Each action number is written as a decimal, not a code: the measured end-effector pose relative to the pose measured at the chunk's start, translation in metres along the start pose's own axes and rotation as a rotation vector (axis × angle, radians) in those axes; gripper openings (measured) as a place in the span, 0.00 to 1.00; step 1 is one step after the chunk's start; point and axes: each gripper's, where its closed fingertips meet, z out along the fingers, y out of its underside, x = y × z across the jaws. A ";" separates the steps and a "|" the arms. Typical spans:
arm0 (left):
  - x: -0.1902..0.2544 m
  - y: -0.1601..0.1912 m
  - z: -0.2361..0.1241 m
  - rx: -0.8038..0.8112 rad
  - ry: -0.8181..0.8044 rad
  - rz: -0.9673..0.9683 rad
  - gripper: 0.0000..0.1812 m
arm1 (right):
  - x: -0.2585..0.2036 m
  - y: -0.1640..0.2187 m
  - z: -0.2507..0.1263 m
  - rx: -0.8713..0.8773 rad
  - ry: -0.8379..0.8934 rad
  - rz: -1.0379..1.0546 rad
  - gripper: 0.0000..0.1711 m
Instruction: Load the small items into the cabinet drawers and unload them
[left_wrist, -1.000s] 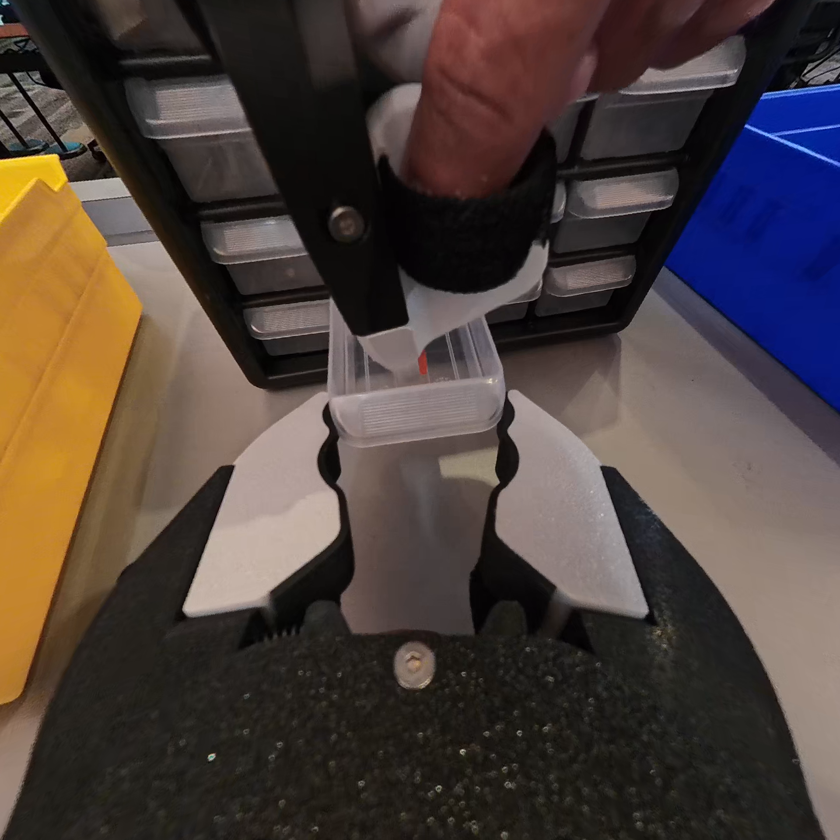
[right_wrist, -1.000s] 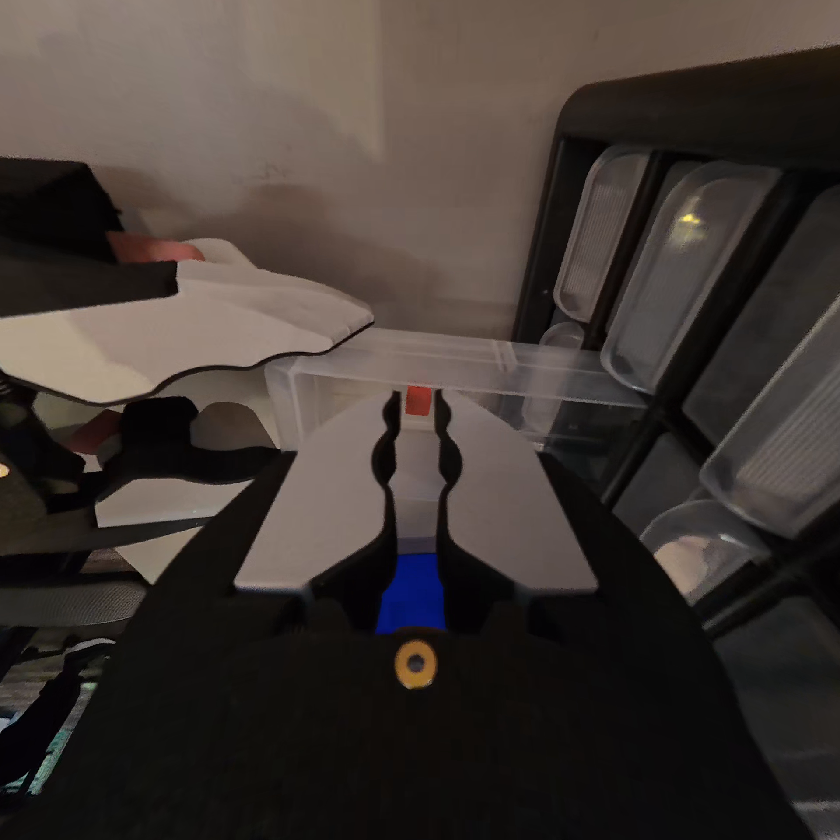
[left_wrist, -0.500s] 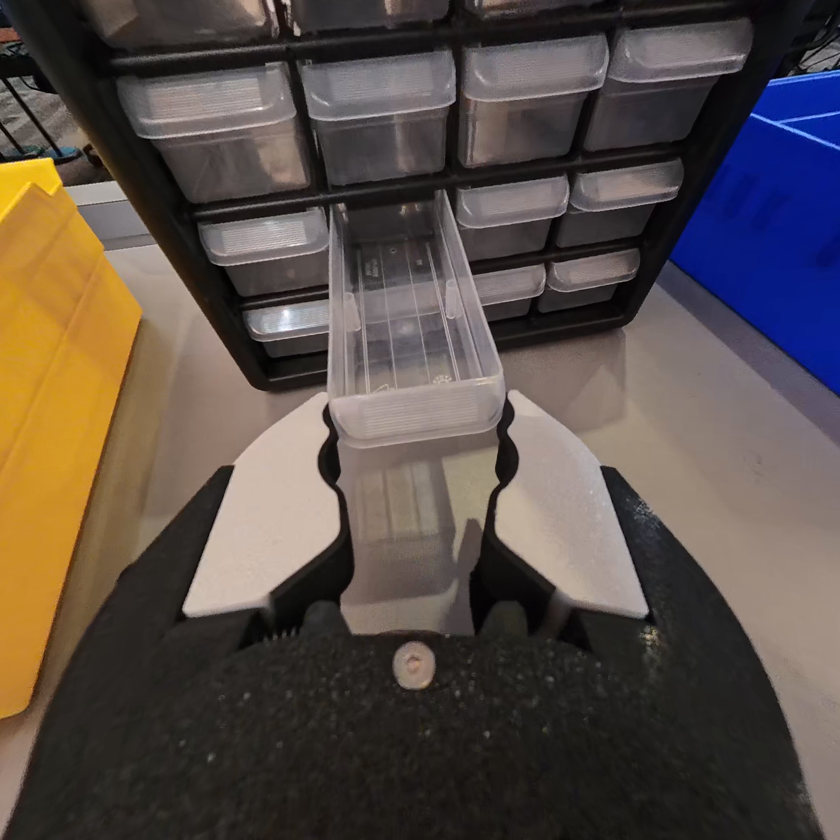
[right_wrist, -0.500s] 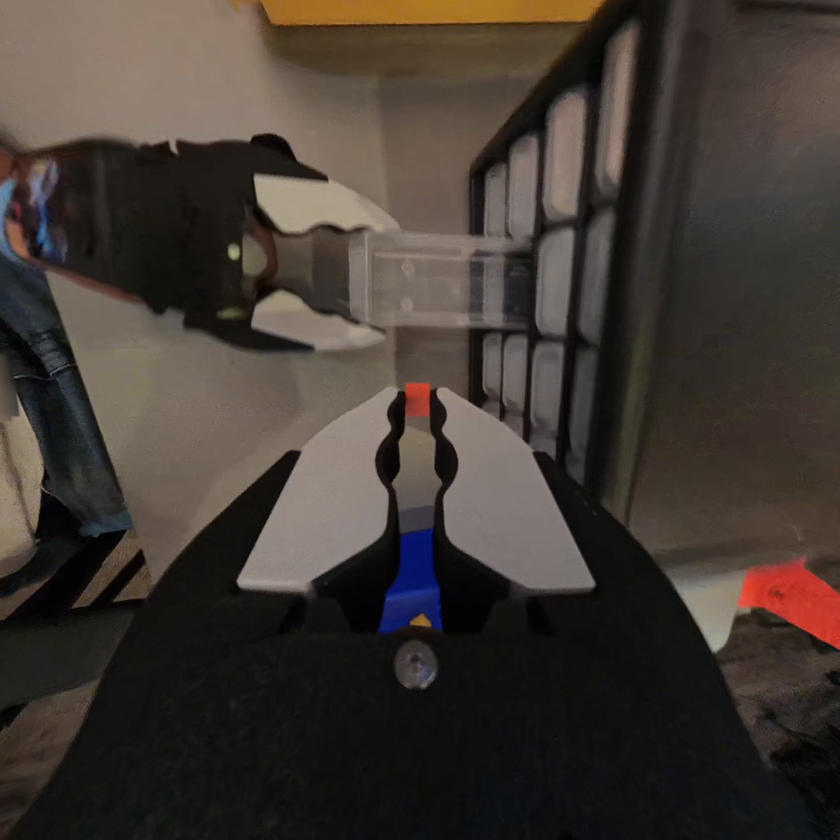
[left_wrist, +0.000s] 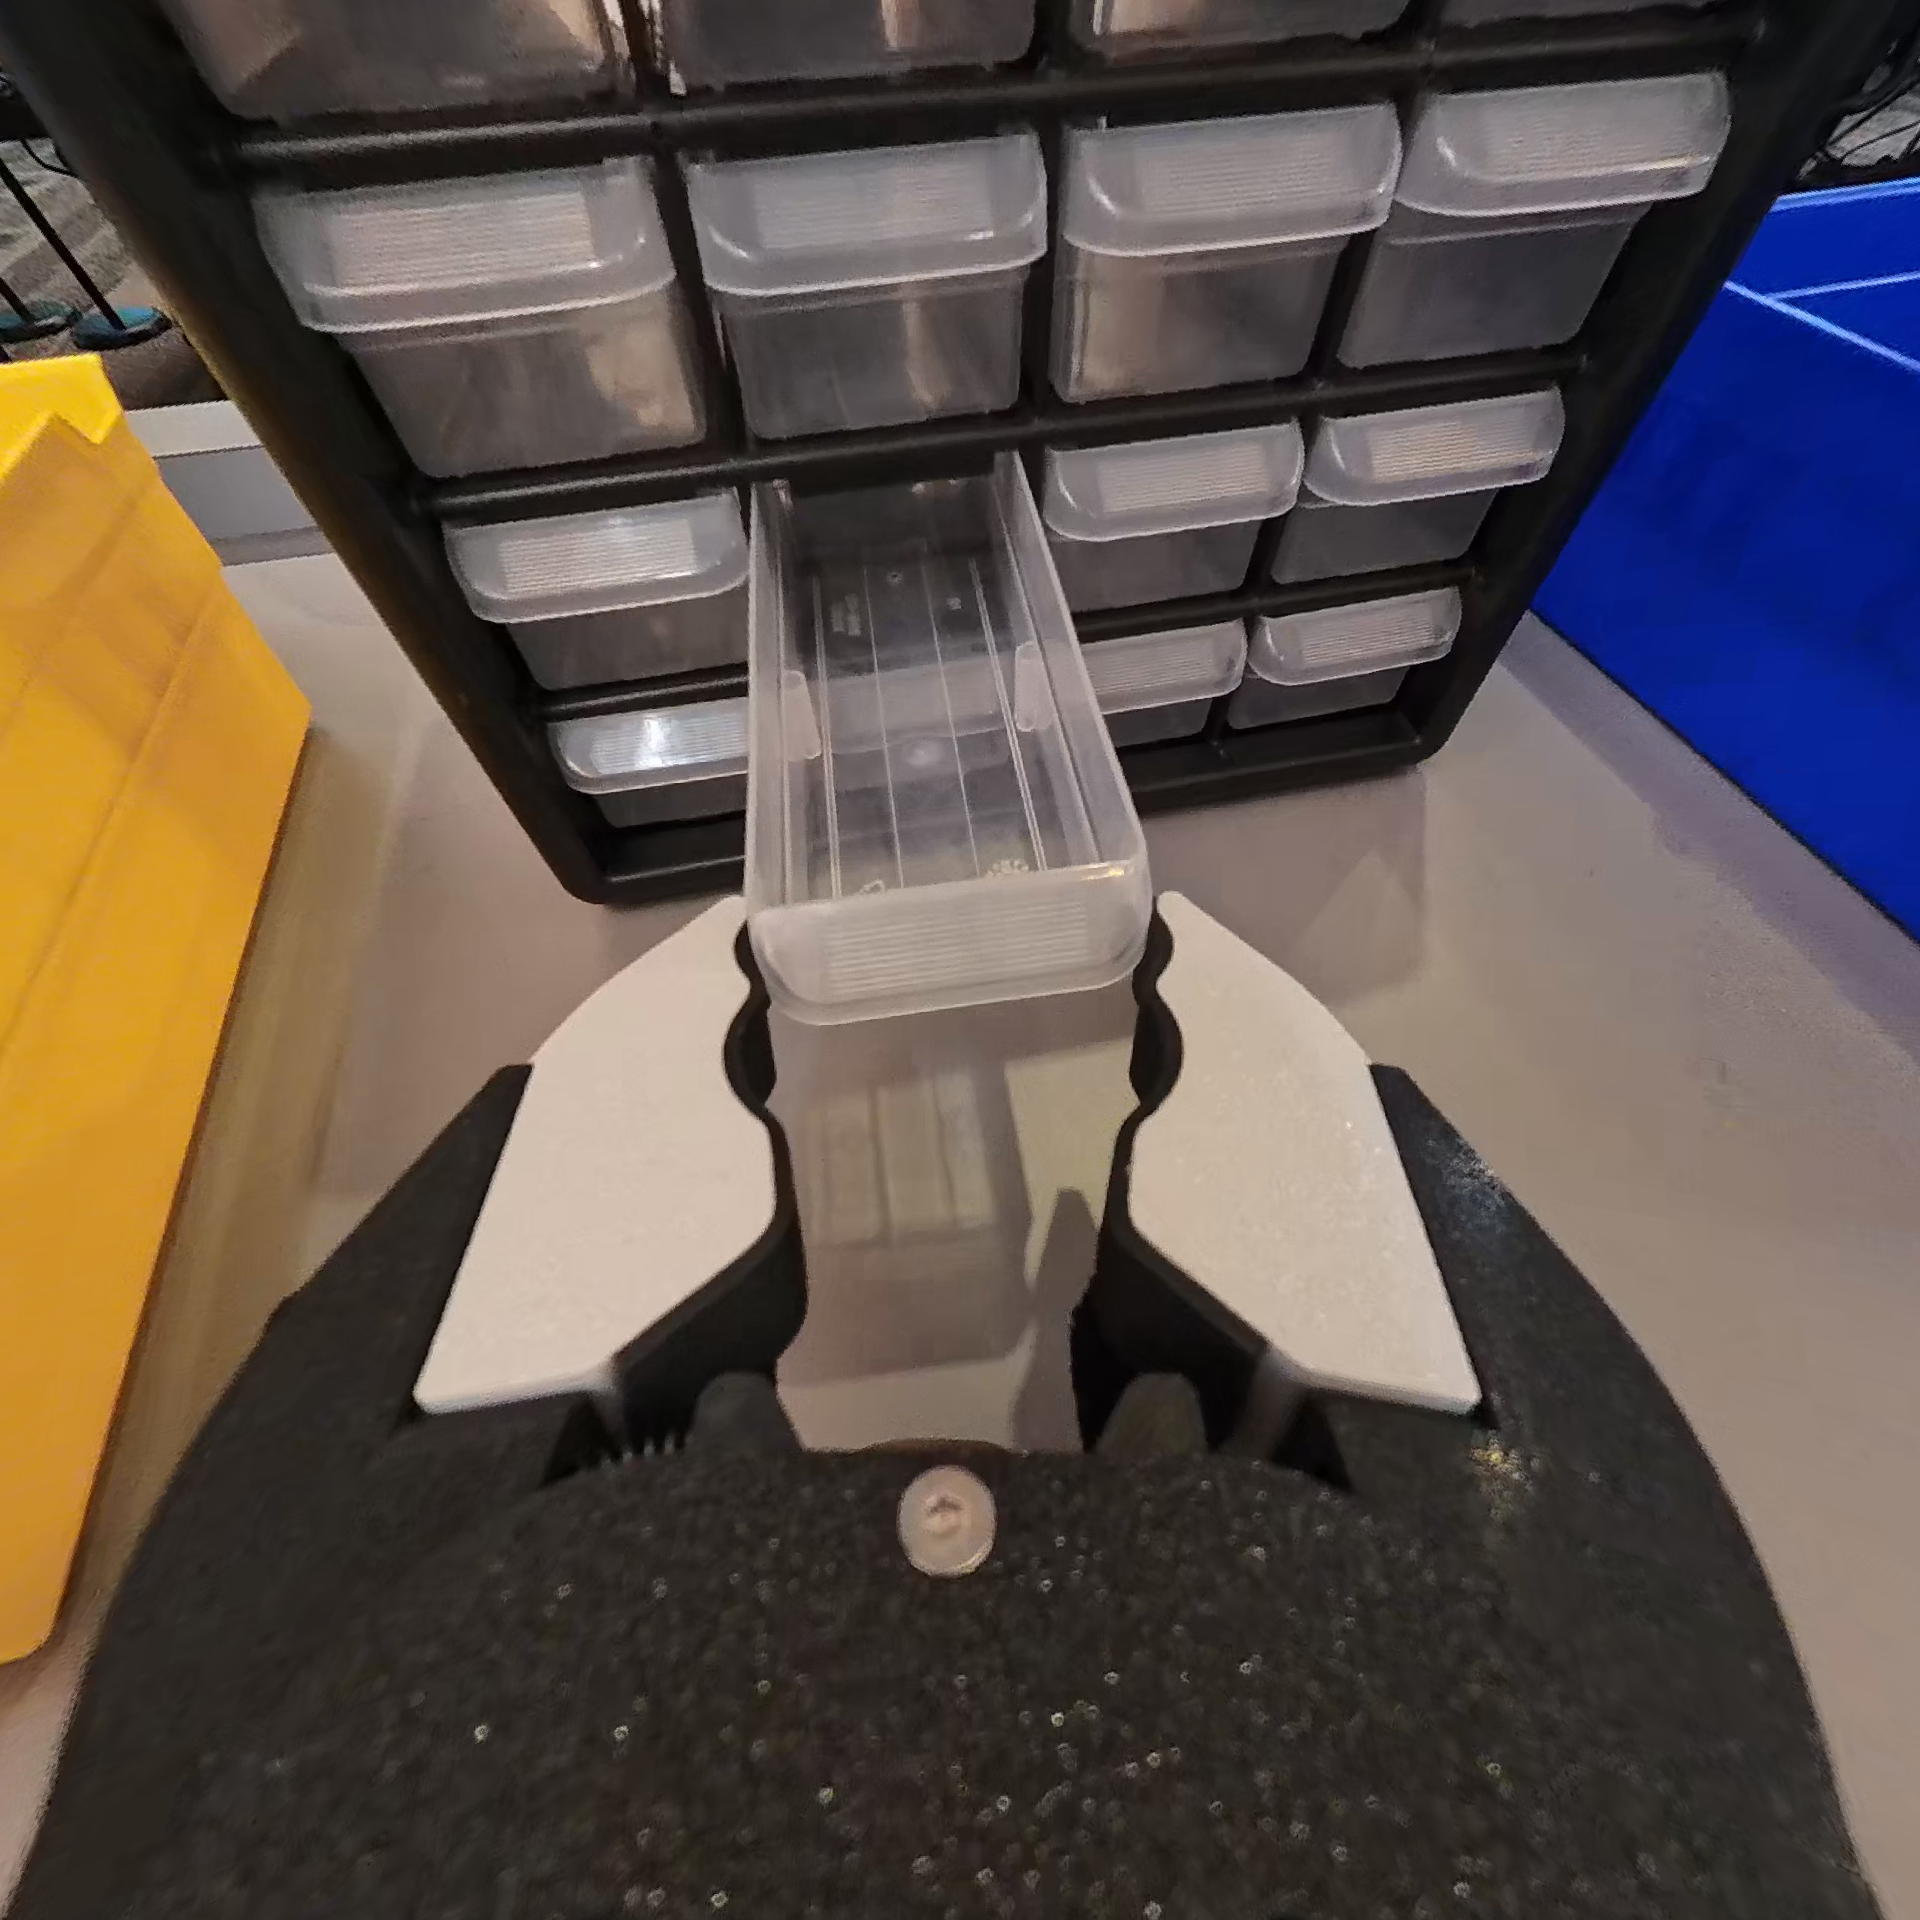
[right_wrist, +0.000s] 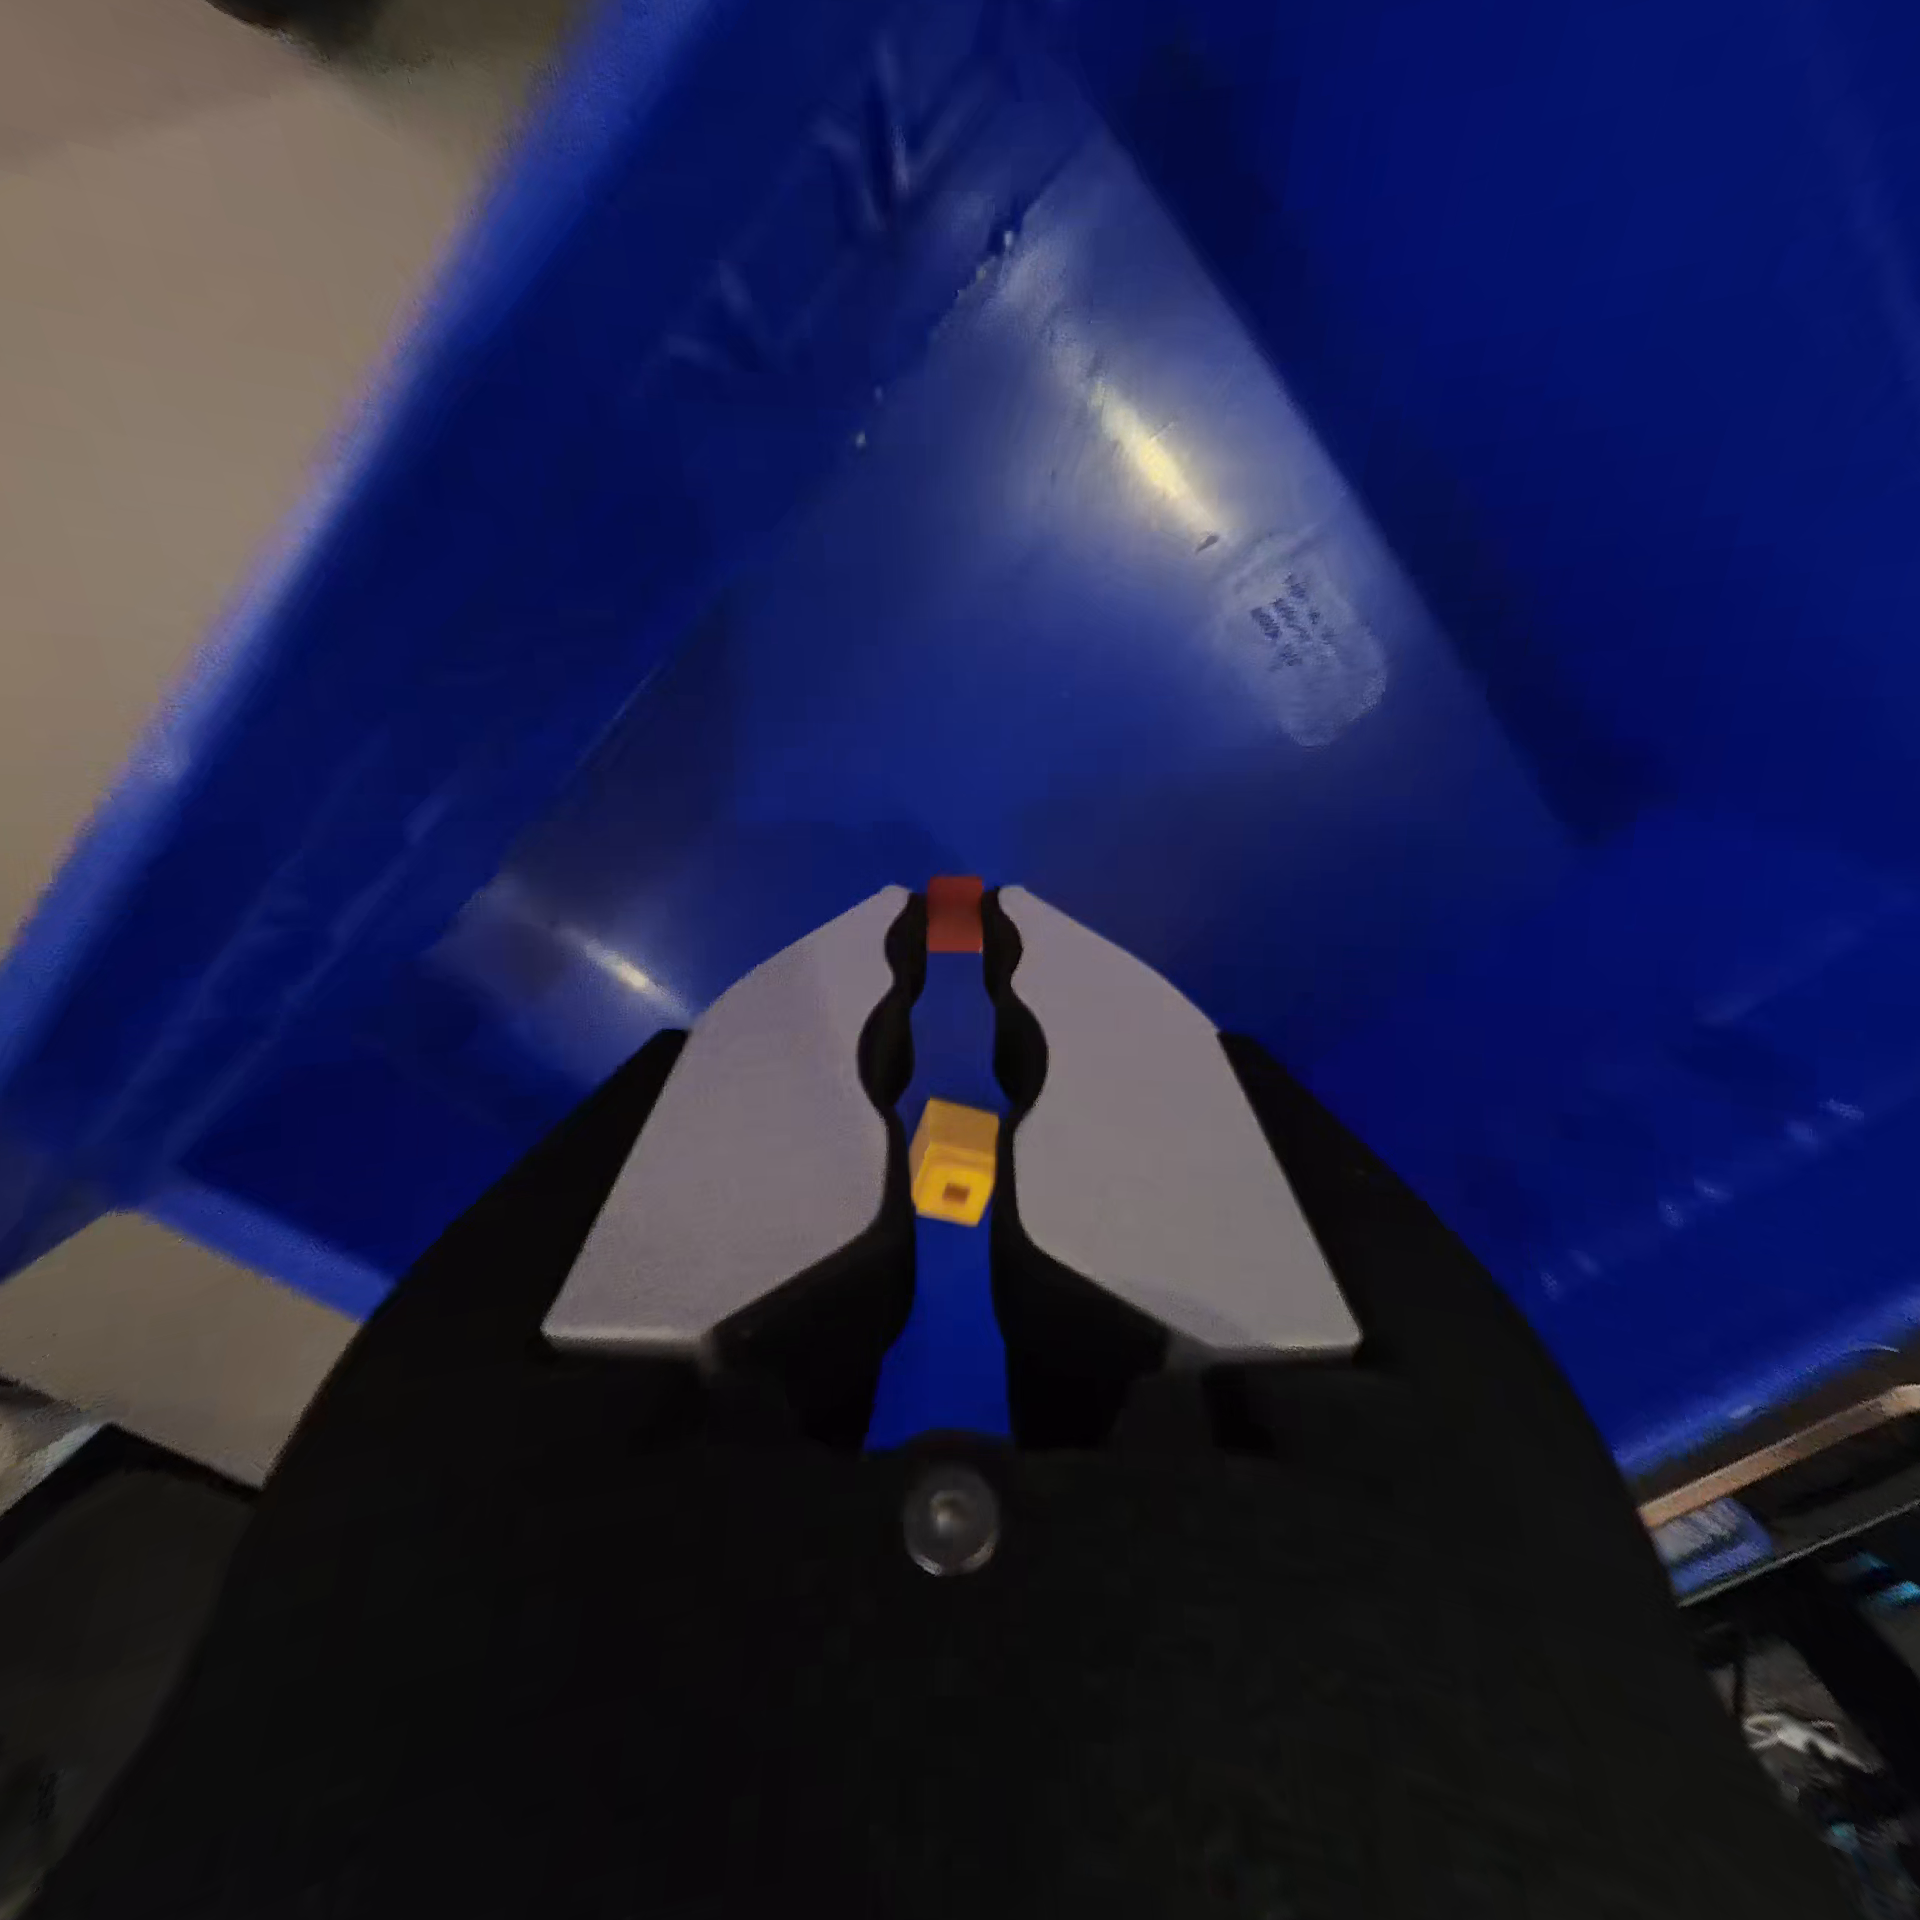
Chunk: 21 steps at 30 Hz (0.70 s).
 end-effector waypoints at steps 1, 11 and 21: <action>0.000 0.000 0.000 0.002 0.000 0.002 0.37 | 0.002 0.001 0.010 -0.018 -0.005 0.004 0.06; -0.001 0.000 0.001 0.002 -0.008 0.009 0.37 | -0.002 -0.003 0.039 -0.109 -0.006 -0.024 0.06; 0.000 -0.004 0.007 0.006 -0.009 0.006 0.37 | -0.020 -0.021 -0.071 0.570 0.173 0.163 0.17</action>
